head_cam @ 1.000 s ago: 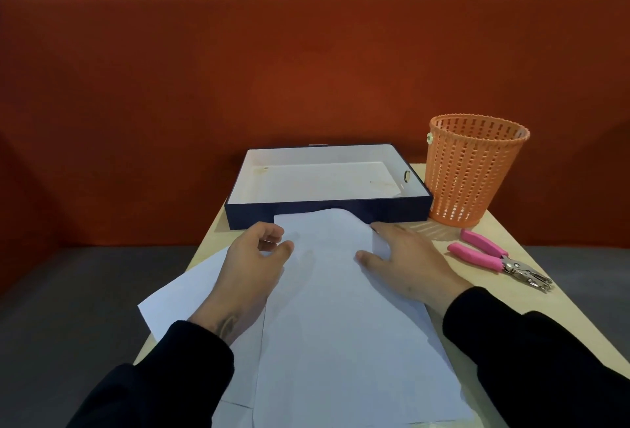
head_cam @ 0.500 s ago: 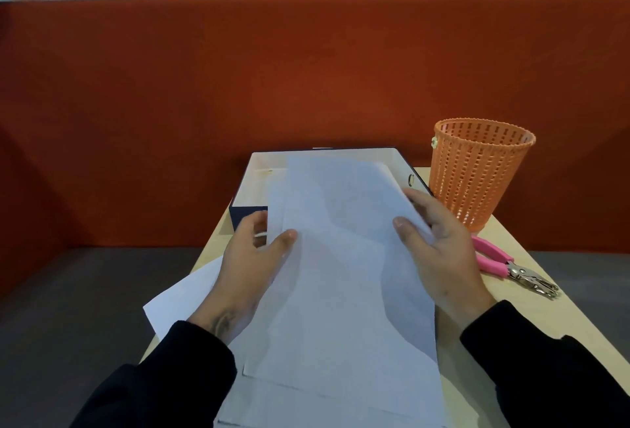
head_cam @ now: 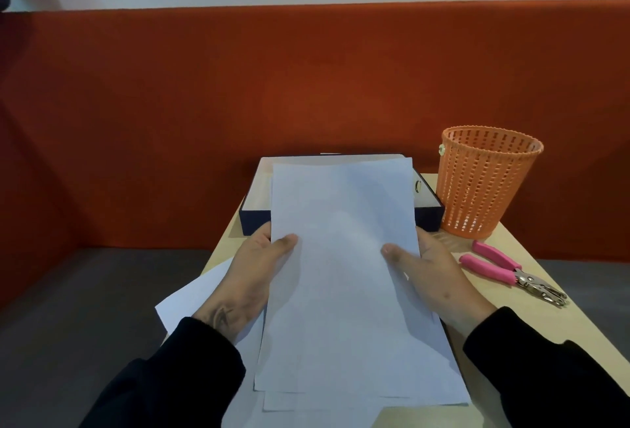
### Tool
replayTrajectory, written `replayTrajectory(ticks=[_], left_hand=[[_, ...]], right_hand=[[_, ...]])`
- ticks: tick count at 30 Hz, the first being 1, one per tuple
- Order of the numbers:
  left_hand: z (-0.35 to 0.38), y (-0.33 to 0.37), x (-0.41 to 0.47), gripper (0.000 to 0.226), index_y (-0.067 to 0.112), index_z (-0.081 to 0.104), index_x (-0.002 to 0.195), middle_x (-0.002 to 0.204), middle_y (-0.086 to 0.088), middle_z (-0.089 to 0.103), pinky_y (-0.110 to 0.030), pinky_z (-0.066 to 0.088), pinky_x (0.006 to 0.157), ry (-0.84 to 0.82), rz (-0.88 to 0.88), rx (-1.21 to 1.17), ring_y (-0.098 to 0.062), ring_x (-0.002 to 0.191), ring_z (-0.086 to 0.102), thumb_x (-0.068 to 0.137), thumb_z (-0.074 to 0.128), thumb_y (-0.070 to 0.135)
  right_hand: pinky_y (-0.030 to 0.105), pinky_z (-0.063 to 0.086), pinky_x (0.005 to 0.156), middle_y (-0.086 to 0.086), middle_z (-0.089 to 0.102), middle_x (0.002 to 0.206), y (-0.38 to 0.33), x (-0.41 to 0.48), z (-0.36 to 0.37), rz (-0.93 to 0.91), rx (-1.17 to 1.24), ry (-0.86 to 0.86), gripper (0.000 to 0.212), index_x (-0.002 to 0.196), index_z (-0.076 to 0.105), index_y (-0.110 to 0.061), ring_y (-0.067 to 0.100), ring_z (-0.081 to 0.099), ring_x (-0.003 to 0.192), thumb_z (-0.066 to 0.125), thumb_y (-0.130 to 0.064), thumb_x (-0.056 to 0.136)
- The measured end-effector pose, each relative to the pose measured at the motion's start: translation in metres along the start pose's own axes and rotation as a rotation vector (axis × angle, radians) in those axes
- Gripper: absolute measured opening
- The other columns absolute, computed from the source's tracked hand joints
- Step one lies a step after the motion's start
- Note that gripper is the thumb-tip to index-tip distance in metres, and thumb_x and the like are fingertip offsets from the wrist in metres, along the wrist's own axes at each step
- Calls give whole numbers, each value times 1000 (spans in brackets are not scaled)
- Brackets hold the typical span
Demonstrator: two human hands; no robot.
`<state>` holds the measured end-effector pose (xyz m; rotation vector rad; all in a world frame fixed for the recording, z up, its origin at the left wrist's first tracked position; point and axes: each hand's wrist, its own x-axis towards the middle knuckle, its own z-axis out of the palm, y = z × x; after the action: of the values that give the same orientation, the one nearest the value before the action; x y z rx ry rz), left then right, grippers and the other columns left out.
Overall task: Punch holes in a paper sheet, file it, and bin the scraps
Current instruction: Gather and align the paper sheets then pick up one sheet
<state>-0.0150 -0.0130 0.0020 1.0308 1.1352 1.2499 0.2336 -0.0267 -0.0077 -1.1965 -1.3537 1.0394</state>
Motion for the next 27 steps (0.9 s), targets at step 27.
replayTrajectory(ticks=[27], left_hand=[[-33,27,-1,31,3,68,122,119,-16,73,-49,57,94,97,11,-408,-32,105,72,92,68,12]], right_hand=[[21,46,67,-11,57,69,6,-21,35,-324,-817,-301,28,73,59,-31,6,57,71,76,-52,79]])
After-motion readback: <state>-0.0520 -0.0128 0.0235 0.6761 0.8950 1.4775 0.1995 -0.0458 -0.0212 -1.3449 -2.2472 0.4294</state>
